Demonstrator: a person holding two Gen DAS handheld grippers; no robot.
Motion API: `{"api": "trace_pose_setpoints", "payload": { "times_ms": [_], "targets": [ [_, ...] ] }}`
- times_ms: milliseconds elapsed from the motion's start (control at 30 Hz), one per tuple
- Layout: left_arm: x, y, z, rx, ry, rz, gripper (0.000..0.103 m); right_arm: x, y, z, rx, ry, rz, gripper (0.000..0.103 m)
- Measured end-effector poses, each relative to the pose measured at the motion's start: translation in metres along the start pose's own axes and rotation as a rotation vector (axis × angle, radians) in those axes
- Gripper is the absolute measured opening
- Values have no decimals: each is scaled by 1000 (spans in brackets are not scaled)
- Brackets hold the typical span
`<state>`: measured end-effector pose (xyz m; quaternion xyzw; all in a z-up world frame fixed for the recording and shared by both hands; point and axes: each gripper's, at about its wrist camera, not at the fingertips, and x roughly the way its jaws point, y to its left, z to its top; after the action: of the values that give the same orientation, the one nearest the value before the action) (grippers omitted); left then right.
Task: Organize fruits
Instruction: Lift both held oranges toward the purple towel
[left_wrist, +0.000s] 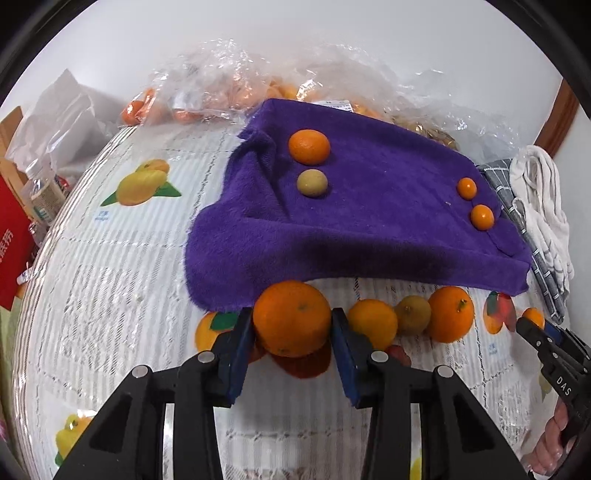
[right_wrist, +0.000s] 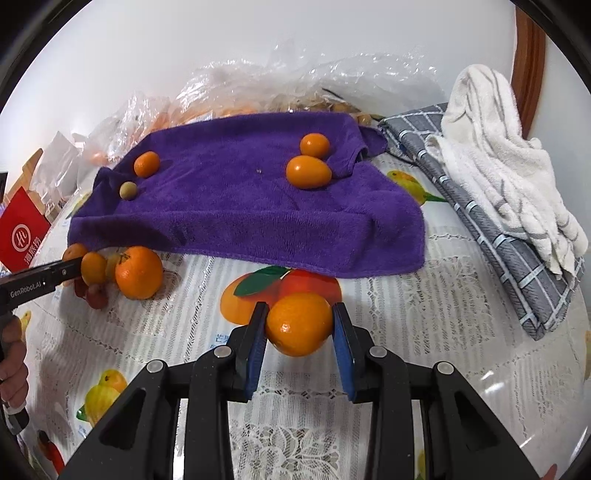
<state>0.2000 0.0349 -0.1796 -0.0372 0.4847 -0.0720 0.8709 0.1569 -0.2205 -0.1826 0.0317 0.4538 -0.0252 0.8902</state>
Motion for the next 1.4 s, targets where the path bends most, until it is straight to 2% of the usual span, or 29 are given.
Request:
{"api": "trace_pose_setpoints", "payload": {
  "times_ms": [267, 733, 1100, 1400],
  "targets": [
    [-29, 6, -2, -15, -32, 12, 39, -25, -3, 8, 32, -36, -11, 34],
    [-70, -5, 9, 3, -98, 23, 39, -59, -9, 24, 64, -95, -23, 34],
    [-77, -14, 19, -1, -109, 30, 39, -63, -13, 38, 86, -119, -11, 34],
    [-65, -14, 34, -20, -97, 34, 39, -45, -11, 50, 100, -109, 4, 34]
  ]
}}
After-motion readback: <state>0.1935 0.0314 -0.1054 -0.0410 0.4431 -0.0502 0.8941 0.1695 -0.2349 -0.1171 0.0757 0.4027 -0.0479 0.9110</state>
